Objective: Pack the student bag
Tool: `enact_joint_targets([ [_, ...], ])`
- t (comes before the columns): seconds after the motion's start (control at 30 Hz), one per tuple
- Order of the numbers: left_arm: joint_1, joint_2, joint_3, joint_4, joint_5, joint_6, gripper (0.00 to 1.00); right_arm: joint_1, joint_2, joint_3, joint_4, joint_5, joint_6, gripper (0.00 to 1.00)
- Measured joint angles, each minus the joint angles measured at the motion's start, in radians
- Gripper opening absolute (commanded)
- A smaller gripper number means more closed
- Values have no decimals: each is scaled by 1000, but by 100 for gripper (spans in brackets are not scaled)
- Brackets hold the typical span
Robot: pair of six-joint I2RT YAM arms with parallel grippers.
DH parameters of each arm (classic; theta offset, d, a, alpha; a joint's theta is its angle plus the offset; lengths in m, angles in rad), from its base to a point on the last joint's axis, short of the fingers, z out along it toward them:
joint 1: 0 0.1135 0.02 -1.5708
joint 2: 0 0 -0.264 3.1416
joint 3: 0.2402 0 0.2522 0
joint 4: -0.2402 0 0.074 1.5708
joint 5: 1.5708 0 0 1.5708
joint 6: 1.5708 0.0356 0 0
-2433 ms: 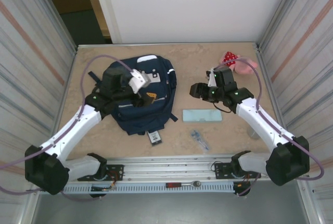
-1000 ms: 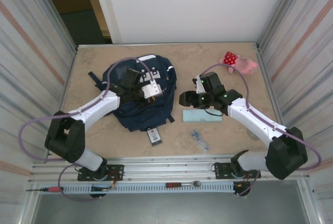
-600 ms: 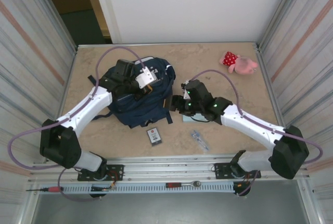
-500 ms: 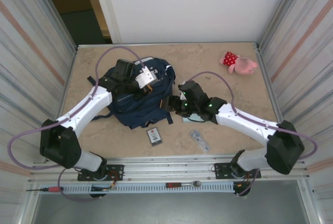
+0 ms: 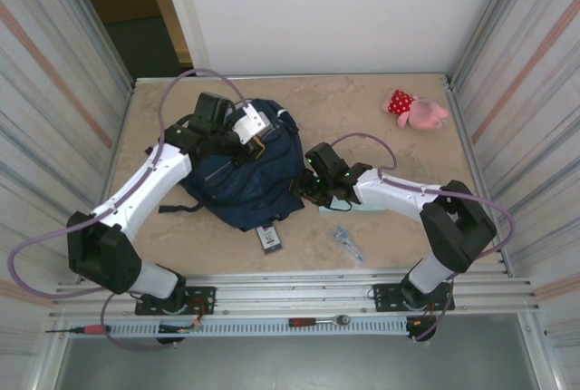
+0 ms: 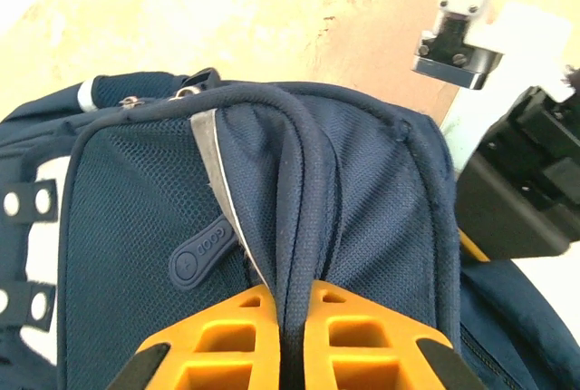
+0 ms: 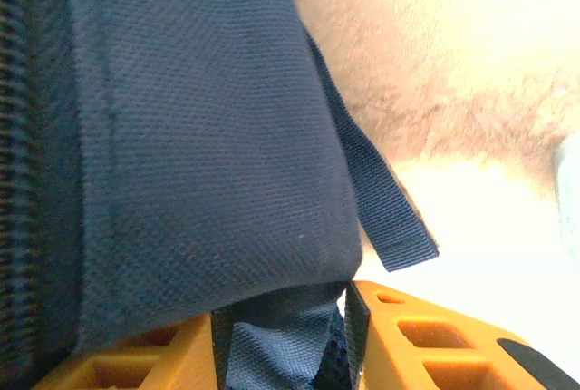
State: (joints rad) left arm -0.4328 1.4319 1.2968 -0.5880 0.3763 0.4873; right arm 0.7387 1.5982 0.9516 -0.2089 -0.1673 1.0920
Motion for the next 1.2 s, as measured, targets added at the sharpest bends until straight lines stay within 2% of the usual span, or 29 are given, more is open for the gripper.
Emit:
enact_joint_targets([
  [0.1, 6, 0, 29, -38, -2, -3, 0, 2, 8, 0, 31, 3, -5, 43],
  [0.2, 20, 0, 46, -53, 3, -2, 0, 3, -1, -3, 52, 15, -38, 59],
  [0.27, 43, 0, 50, -53, 27, 2, 0, 2, -27, -16, 57, 24, -70, 63],
  [0.47, 119, -4, 56, -58, 171, 90, 0, -20, -214, -64, 35, 38, -248, 68],
  [0.53, 119, -15, 51, -68, 224, 142, 0, -47, -301, -93, 26, 27, -318, 70],
  [0.63, 119, -51, 21, -71, 320, 218, 0, -128, -435, -146, 15, -30, -421, 83],
  [0.73, 117, -110, -35, -85, 431, 352, 0, -230, -542, -189, 10, -71, -511, 89],
  [0.83, 117, -165, -95, -106, 522, 472, 0, -318, -594, -210, 15, -136, -624, 92],
  [0.97, 106, -183, -118, -167, 597, 612, 0, -385, -570, -209, 10, -275, -831, 94],
  [1.13, 105, -211, -177, -172, 620, 690, 0, -415, -449, -157, -70, -443, -1097, 91],
  [1.2, 105, -212, -181, -172, 620, 706, 0, -419, -424, -142, -103, -498, -1193, 86],
])
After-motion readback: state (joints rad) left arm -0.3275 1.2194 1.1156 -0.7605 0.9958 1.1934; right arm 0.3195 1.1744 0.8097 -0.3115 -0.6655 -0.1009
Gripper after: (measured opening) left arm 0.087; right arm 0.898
